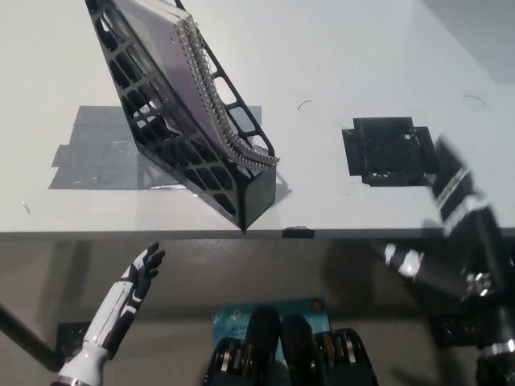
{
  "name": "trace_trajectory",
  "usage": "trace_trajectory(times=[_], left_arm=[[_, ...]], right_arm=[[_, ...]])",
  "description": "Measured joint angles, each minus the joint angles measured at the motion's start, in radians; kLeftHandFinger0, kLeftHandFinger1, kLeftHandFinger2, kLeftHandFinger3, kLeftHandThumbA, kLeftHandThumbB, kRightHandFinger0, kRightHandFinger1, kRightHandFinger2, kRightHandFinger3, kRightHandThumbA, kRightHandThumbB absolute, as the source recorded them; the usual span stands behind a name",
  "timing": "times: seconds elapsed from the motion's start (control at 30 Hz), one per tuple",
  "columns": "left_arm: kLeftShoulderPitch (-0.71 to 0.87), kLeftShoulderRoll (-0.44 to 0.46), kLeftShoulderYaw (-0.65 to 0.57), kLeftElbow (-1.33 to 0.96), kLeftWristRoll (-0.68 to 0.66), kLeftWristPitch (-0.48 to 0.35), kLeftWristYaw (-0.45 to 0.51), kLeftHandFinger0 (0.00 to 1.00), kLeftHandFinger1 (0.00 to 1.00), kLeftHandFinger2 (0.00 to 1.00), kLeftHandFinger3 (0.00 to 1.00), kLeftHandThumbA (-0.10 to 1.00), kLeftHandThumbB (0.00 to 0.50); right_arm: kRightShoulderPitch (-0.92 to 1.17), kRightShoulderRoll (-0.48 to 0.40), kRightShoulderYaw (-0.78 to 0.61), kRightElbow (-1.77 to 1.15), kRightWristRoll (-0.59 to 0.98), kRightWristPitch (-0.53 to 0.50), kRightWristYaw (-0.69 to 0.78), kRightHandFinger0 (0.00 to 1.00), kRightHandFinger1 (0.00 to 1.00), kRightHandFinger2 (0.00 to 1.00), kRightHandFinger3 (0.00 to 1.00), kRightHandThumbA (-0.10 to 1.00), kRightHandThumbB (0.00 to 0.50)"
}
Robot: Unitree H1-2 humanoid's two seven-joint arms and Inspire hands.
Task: A person hands a notebook to the robot and the robot grabs it with its right hand and places it in the magazine stand kept in the centre of the desk infront of it.
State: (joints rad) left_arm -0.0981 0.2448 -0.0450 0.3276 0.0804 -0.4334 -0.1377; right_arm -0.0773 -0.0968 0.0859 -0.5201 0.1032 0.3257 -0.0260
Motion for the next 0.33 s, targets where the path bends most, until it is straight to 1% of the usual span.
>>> trace_trajectory(times=[0.03, 0.07, 0.1, 0.17, 0.33], left_arm=[[0.003, 0.000, 0.000, 0.000, 0.000, 0.000, 0.000, 1.00, 1.00, 1.00, 1.00, 1.00, 0.500], [0.006, -0.001, 0.000, 0.000, 0.000, 0.000, 0.000, 1.00, 1.00, 1.00, 1.00, 1.00, 0.500], [0.010, -0.002, 0.000, 0.000, -0.001, 0.000, 0.000, 1.00, 1.00, 1.00, 1.00, 1.00, 0.500], [0.016, -0.003, 0.000, 0.000, -0.002, 0.000, 0.000, 1.00, 1.00, 1.00, 1.00, 1.00, 0.500], [0.038, -0.008, 0.000, 0.000, -0.004, 0.000, 0.000, 1.00, 1.00, 1.00, 1.00, 1.00, 0.500]], right_arm=[[0.016, -0.002, 0.002, 0.026, 0.000, -0.010, 0.006, 1.00, 1.00, 1.00, 1.00, 0.98, 0.134], [0.026, -0.003, 0.005, 0.048, 0.000, -0.019, 0.010, 1.00, 1.00, 1.00, 1.00, 0.99, 0.145], [0.036, -0.005, 0.009, 0.077, -0.002, -0.029, 0.015, 1.00, 1.00, 1.00, 1.00, 1.00, 0.168], [0.049, -0.008, 0.015, 0.115, -0.005, -0.042, 0.021, 1.00, 1.00, 1.00, 1.00, 1.00, 0.179], [0.068, -0.016, 0.030, 0.220, -0.017, -0.073, 0.039, 1.00, 1.00, 1.00, 1.00, 1.00, 0.173]])
